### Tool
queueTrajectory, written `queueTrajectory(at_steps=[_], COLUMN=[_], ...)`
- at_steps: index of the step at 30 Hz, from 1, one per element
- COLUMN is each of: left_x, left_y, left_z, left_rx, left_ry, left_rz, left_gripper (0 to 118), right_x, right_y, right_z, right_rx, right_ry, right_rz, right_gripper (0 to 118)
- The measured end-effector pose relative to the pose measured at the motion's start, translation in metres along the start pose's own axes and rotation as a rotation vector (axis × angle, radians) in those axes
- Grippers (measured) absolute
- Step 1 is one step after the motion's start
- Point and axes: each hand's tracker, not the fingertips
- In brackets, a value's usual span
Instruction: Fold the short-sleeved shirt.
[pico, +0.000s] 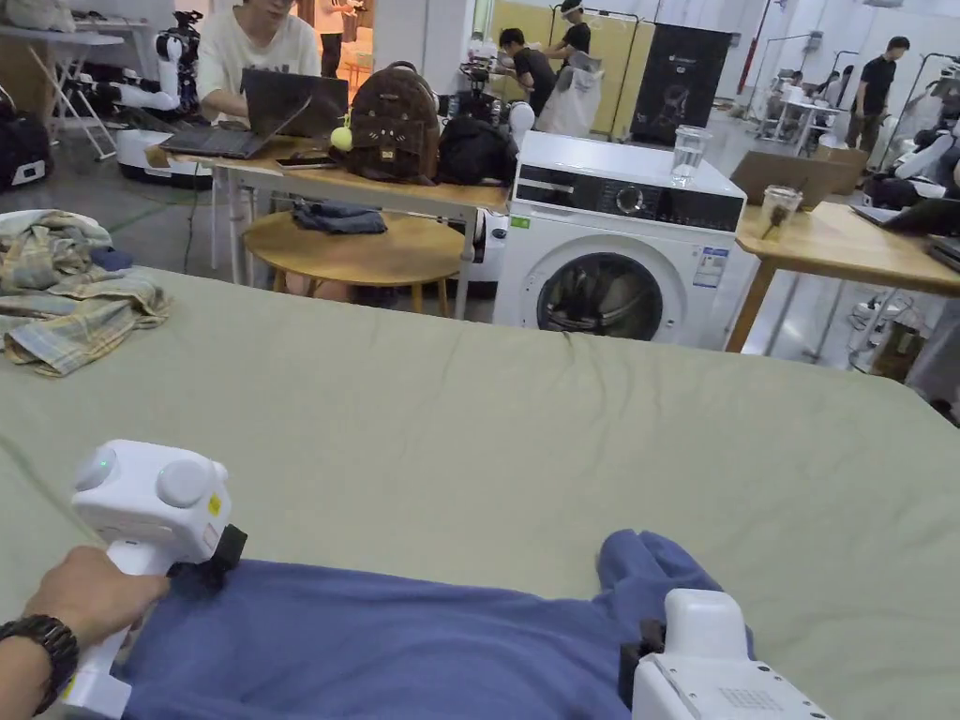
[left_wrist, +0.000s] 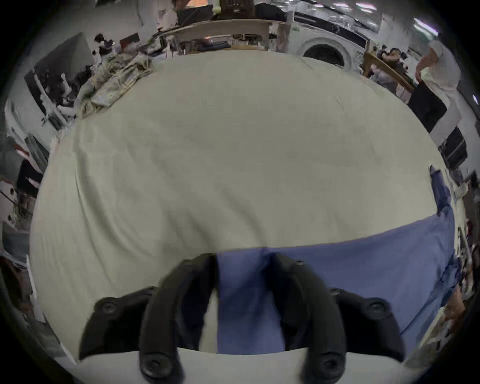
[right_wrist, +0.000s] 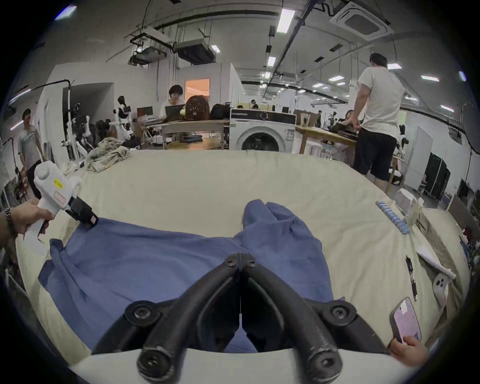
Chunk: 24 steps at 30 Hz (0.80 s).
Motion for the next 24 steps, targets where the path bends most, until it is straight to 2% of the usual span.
queueTrajectory(at_steps=[1,8,14,17,19,20,21,24], left_x=[0.003,0.009,0.013,0.011,0.009,0.009,0.01,0.008], left_y=[-0.001,-0.016,-0.028,-0.035,-0.039,-0.042,-0.046,-0.054], left_z=[0.001,0.031,0.059,0.068,0.072,0.075,0.078,0.084], left_rx=[0.017,0.085,0.169,0.206,0.21,0.224,0.228,0.261], left_ry=[0.005,-0.022,-0.03,-0.04,-0.048,-0.046,-0.047,-0.051], left_rz=[-0.028,-0.003,-0.001,0.019,0.028,0.033,0.033,0.037], left_gripper=[0,0,0,0,0,0,0,0], right_x=[0.001,0.012,0.03,0.05,0.068,0.078,0.086,0.106], right_y=[-0.001,-0.001,0.025,0.046,0.061,0.068,0.073,0.084], right_z=[-0.001,-0.013,-0.039,-0.062,-0.081,-0.095,-0.108,-0.134], right_rx=[-0.005,-0.06,-0.137,-0.22,-0.233,-0.274,-0.306,-0.361], right_ry=[0.003,0.006,-0.022,-0.017,-0.006,-0.014,-0.051,-0.056], right_rz=[-0.004,-0.009,-0.019,-0.039,-0.054,-0.057,-0.047,-0.063], right_gripper=[0,0,0,15,45,53,55,55])
